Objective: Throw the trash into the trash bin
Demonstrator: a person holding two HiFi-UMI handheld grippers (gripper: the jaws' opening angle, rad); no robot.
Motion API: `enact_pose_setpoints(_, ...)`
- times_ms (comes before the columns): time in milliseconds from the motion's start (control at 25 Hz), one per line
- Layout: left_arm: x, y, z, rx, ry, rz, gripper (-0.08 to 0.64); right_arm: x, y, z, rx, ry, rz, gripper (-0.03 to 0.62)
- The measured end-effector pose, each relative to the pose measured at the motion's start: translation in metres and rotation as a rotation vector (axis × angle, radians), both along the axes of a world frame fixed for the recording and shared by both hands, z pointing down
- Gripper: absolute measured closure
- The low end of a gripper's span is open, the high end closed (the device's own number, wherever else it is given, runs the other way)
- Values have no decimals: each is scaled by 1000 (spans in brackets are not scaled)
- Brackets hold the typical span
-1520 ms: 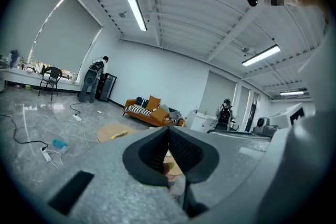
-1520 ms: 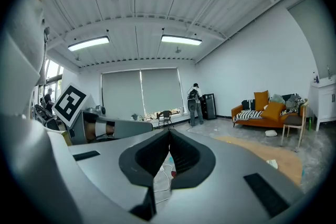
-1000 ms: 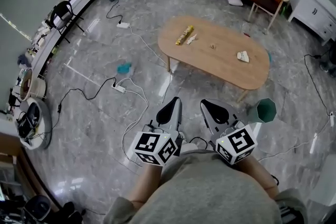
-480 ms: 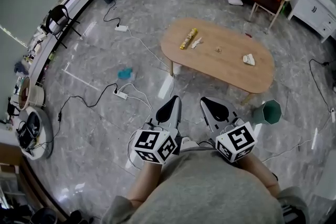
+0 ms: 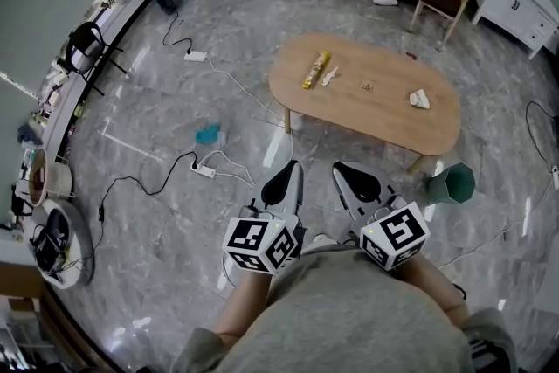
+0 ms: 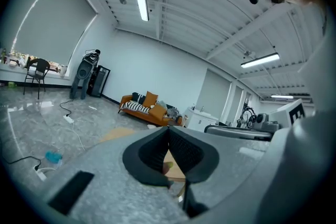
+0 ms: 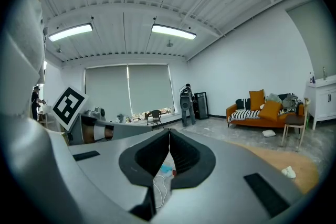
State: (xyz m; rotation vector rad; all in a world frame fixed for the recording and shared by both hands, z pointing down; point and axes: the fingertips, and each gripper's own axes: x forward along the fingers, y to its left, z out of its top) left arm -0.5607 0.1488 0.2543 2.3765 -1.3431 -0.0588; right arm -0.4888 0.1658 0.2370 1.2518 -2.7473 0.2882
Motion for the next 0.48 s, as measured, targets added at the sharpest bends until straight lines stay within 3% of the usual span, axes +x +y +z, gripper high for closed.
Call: enact_pose_setpoints(480, -31, -15, 12, -22, 17, -21, 551, -31, -11, 7, -15, 11, -28, 583)
